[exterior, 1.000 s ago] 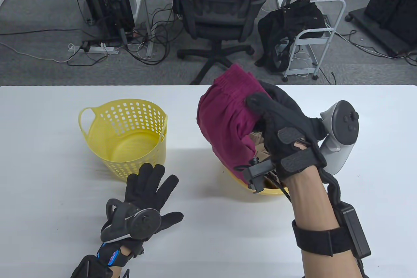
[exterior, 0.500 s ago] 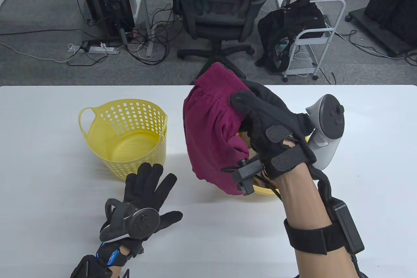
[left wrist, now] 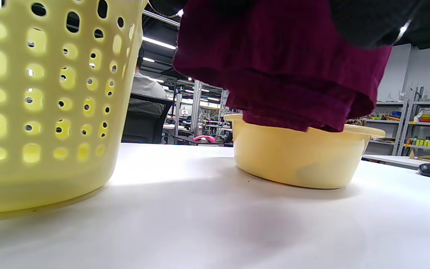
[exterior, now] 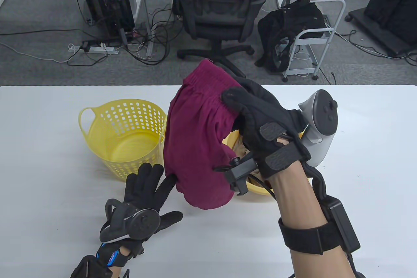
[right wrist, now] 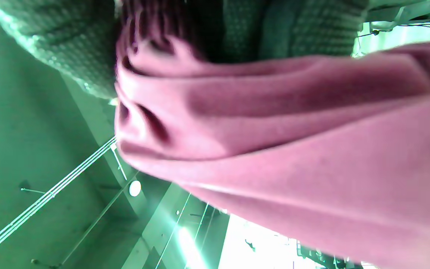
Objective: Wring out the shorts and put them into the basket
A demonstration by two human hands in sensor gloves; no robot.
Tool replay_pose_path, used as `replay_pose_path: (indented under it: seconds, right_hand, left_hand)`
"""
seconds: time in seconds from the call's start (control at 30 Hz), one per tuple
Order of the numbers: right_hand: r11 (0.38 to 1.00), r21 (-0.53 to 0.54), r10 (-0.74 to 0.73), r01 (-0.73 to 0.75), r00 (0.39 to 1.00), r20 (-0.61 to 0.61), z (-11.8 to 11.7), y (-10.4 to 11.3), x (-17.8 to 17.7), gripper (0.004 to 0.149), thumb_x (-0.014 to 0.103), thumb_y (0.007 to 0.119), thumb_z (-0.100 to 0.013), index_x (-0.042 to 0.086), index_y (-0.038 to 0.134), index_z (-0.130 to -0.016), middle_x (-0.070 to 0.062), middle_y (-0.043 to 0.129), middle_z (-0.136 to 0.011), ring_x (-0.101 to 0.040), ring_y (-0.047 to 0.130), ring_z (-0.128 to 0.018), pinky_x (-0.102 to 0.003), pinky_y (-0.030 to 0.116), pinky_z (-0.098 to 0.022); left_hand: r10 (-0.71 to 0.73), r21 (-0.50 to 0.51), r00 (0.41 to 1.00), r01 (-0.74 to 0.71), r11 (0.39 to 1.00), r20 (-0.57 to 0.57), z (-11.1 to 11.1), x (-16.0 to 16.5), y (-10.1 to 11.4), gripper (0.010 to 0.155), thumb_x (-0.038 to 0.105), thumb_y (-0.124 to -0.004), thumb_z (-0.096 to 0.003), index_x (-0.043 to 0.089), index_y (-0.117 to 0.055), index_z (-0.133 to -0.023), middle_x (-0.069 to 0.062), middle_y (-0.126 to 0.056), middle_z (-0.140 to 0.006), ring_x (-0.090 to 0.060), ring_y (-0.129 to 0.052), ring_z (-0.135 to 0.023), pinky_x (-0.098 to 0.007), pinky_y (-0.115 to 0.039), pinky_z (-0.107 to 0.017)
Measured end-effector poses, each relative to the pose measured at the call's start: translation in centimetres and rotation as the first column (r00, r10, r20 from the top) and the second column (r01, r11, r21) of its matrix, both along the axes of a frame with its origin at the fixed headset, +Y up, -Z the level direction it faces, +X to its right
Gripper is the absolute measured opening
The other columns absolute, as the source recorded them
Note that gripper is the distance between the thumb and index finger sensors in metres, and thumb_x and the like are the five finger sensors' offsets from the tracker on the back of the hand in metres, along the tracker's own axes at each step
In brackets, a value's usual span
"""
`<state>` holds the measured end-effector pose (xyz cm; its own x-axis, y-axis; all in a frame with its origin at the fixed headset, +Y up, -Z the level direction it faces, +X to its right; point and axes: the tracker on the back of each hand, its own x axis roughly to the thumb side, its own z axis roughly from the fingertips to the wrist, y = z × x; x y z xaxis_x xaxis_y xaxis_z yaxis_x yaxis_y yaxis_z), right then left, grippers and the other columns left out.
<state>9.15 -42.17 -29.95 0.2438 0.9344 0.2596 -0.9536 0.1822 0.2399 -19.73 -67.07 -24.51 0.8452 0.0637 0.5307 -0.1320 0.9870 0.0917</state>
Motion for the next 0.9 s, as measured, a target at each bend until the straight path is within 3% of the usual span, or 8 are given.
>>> replay_pose_path:
  seconds: [0.3,0.5,0.77,0.9]
  right_hand:
    - [1.000,-0.003,0.018,-0.018,1.000,0.010,0.2,-0.1,0.1,0.066,0.054,0.084,-0.056,0.003,0.070,-0.094,-0.017,0.090,-0.075,-0.028,0.103,-0.051,-0.031,0.091,-0.039]
    - [1.000,-0.008,0.028,-0.028,1.000,0.005,0.2,-0.3,0.0,0.066,0.054,0.085,-0.055,0.003,0.071,-0.094,-0.017,0.090,-0.074,-0.028,0.103,-0.051,-0.031,0.092,-0.039]
    - [1.000,-0.007,0.028,-0.028,0.999,-0.028,0.3,-0.5,-0.5,0.066,0.054,0.085,-0.055,0.002,0.071,-0.093,-0.016,0.090,-0.074,-0.028,0.103,-0.050,-0.031,0.092,-0.039]
    - [1.000,-0.009,0.014,-0.015,0.999,-0.052,0.5,-0.6,-0.8,0.066,0.054,0.085,-0.055,0.002,0.071,-0.093,-0.017,0.090,-0.074,-0.028,0.103,-0.050,-0.031,0.092,-0.039]
  left_hand:
    - [0.011,0.001,1.000,-0.011,1.000,0.007,0.1,0.1,0.0,0.094,0.070,-0.069,-0.0473,0.017,-0.036,-0.118,-0.034,-0.030,-0.124,-0.067,-0.031,-0.110,-0.083,-0.035,-0.066]
    - [0.061,-0.027,0.998,-0.060,0.998,0.011,0.0,0.2,-0.2,0.107,0.071,-0.071,-0.0435,0.003,-0.030,-0.117,-0.038,-0.032,-0.122,-0.069,-0.034,-0.109,-0.082,-0.039,-0.066]
    - [0.296,-0.253,0.954,-0.274,0.928,0.053,-1.2,1.7,-2.1,0.129,0.071,-0.078,-0.0397,-0.006,-0.001,-0.109,-0.047,-0.011,-0.115,-0.075,-0.021,-0.104,-0.082,-0.036,-0.065]
    - [0.408,-0.318,0.912,-0.378,0.869,0.031,-2.0,2.1,-2.5,0.136,0.069,-0.085,-0.0382,-0.009,0.004,-0.106,-0.049,-0.008,-0.113,-0.076,-0.021,-0.102,-0.082,-0.037,-0.065]
